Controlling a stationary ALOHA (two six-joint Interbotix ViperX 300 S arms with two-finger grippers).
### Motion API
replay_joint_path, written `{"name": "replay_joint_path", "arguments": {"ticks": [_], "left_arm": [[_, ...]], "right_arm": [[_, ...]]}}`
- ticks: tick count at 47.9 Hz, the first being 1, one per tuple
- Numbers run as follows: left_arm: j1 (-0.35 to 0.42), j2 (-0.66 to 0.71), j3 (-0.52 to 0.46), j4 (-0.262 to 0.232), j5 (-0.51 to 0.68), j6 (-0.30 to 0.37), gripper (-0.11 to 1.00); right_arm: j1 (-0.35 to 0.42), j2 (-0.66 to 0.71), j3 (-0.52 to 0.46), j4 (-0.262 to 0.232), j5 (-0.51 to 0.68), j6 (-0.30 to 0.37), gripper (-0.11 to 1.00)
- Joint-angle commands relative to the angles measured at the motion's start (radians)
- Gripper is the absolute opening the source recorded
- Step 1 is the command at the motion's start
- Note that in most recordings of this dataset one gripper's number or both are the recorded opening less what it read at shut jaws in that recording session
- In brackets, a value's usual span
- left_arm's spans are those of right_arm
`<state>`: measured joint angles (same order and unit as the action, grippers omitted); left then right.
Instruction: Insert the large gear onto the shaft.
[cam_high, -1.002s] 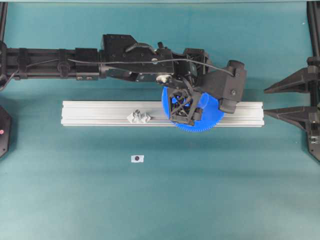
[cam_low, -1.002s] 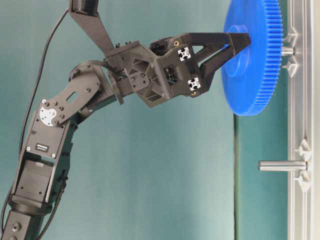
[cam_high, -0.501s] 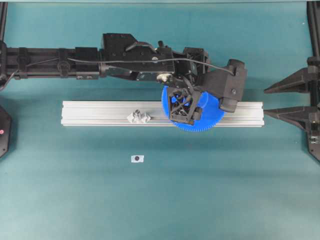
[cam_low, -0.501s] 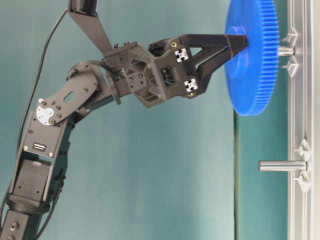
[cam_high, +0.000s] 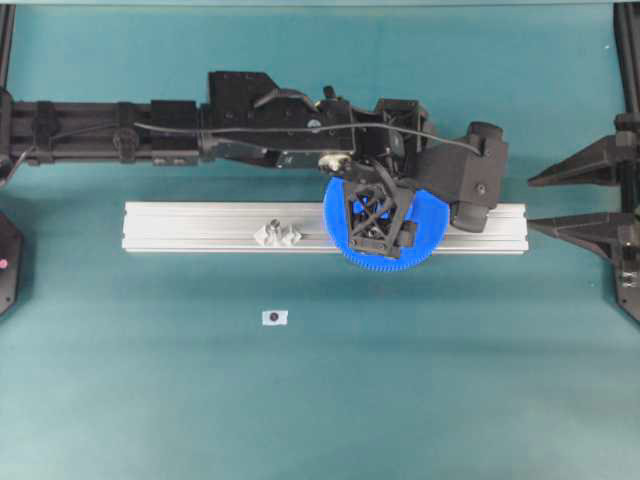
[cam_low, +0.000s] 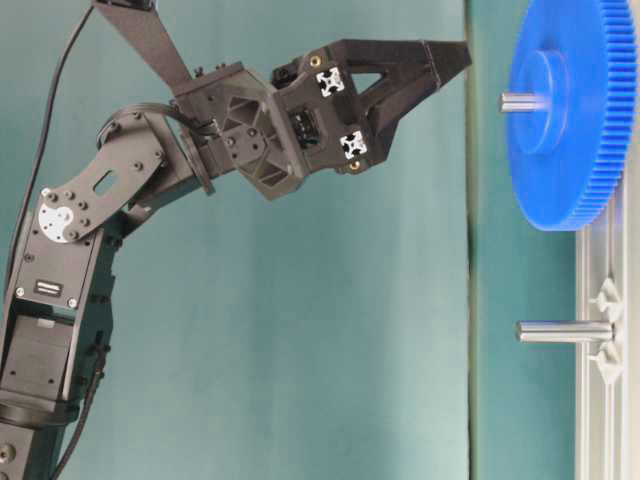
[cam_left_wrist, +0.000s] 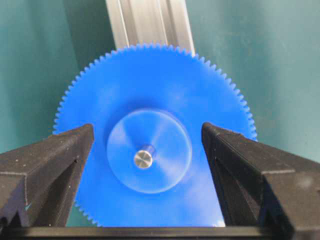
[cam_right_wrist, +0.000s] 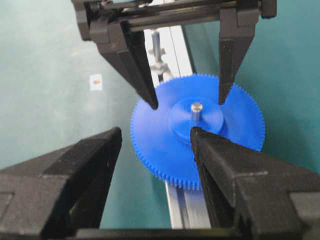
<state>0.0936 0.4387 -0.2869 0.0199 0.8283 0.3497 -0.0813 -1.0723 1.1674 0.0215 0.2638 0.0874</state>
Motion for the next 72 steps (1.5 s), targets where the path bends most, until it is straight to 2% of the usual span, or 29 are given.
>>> {"name": "replay_joint_path", "arguments": {"ticks": [1,12,32,47,52,61,72], "left_arm": [[-0.003,-0.051,-0.026,0.002,-0.003,-0.002,0.89],[-0.003,-0.115,0.025,0.002,-0.008,-0.006,0.89],[-0.002,-0.304,0.235,0.002,-0.031,-0.049,0.89],[0.0,-0.453,0.376,0.002,-0.048,-0.081,0.88],[-0.002,-0.495,0.422,0.002,-0.091,-0.097,0.88],[-0.006,-0.58,0.535,0.002,-0.235,-0.104,0.88],[-0.011,-0.672,0.652,0.002,-0.256,-0.106,0.88]], "right_arm": [[-0.002,0.003,-0.011,0.0,-0.009,0.009,0.67],[-0.002,-0.009,-0.009,0.0,-0.002,0.008,0.67],[-0.002,-0.094,0.002,0.0,0.106,0.009,0.67],[-0.003,-0.092,0.008,0.005,0.109,0.012,0.67],[-0.003,-0.097,0.018,0.005,0.107,0.037,0.67],[-0.002,-0.097,0.026,0.005,0.107,0.066,0.67],[-0.002,-0.098,0.028,0.005,0.109,0.066,0.67]]}}
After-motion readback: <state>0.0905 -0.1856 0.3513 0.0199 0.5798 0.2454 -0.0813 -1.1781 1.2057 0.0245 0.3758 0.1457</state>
